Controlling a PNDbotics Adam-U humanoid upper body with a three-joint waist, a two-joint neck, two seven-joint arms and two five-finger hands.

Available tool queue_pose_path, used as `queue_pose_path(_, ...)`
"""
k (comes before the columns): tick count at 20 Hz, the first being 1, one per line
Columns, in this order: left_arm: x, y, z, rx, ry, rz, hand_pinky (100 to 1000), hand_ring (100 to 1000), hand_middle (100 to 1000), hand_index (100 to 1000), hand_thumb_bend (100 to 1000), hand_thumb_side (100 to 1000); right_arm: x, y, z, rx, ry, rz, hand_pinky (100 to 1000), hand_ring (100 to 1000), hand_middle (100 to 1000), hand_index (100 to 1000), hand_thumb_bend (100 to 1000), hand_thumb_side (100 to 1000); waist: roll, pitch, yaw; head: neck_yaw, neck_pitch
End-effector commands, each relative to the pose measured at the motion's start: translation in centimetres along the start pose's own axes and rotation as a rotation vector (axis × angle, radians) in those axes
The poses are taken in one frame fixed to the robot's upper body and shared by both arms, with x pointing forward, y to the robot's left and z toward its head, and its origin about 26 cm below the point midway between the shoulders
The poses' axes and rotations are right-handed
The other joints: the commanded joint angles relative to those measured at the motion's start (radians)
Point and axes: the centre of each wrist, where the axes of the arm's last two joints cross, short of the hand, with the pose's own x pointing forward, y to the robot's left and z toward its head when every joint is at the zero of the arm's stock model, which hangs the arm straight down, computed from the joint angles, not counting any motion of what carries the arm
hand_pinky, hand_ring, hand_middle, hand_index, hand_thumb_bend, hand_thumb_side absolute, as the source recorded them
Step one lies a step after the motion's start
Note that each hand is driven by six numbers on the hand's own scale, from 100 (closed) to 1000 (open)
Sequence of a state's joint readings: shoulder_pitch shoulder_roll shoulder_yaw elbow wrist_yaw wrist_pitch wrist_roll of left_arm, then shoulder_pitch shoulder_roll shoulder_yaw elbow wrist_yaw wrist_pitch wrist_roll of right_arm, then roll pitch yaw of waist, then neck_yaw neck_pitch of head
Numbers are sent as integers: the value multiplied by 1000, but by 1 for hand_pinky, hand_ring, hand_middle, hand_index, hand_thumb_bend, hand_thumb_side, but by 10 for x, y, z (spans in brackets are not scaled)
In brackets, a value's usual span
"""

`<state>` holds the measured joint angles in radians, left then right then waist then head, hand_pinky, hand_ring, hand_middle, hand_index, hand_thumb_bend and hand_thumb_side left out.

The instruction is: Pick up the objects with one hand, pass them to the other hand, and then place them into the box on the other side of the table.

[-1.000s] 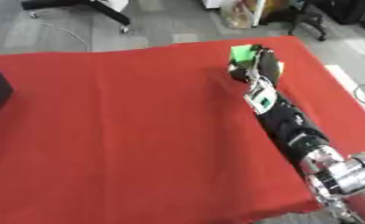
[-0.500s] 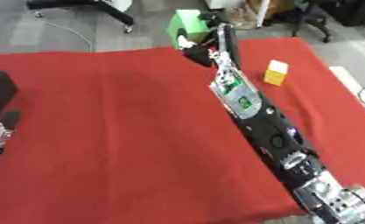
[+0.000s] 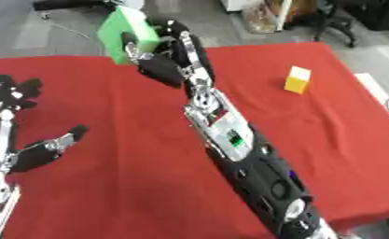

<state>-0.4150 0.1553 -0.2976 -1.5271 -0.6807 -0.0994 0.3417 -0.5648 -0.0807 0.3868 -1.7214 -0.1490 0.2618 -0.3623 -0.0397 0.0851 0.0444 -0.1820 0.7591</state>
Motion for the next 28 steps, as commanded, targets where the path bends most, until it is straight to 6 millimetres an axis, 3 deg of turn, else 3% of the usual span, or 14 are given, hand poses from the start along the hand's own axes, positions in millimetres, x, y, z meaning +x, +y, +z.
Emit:
queue_pose_path(1, 18, -6, -16, 69, -73, 28, 724, 783, 771, 893, 782, 527, 10, 20, 6, 98, -7, -66, 536, 503, 408, 512, 191, 232, -10, -11, -2, 6, -18)
queue_pose_path(10, 45, -11, -34, 256, -118, 159, 703, 756, 744, 857, 684, 499, 7, 35, 14, 200, 29, -131, 537, 504, 409, 512, 191, 233, -11, -7, -7, 0, -22)
queue_pose_path(15, 46, -14, -33, 255, -119, 171, 679, 707, 679, 804, 525, 444, 7, 36, 15, 216, 41, -154, 538, 504, 410, 513, 195, 236, -11, -6, -12, 0, -20)
queue_pose_path(20, 46, -15, -31, 203, -142, 181, 611, 591, 552, 699, 340, 381, 9, 35, 16, 227, 36, -164, 542, 509, 423, 528, 227, 269, -10, -6, -14, -1, -15)
queue_pose_path(23, 47, -13, -31, 202, -158, 192, 581, 548, 509, 655, 288, 372, 11, 35, 16, 255, 23, -167, 552, 528, 453, 570, 322, 379, -9, -6, -14, -2, -14)
queue_pose_path(25, 46, -10, -30, 215, -159, 194, 579, 542, 502, 647, 276, 370, 13, 34, 16, 290, -2, -171, 582, 588, 574, 723, 489, 568, -8, -7, -14, -2, -14)
queue_pose_path(28, 41, -3, -27, 241, -151, 177, 584, 543, 501, 645, 272, 372, 17, 31, 16, 330, -64, -184, 620, 684, 749, 875, 480, 648, -6, -8, -13, -2, -16)
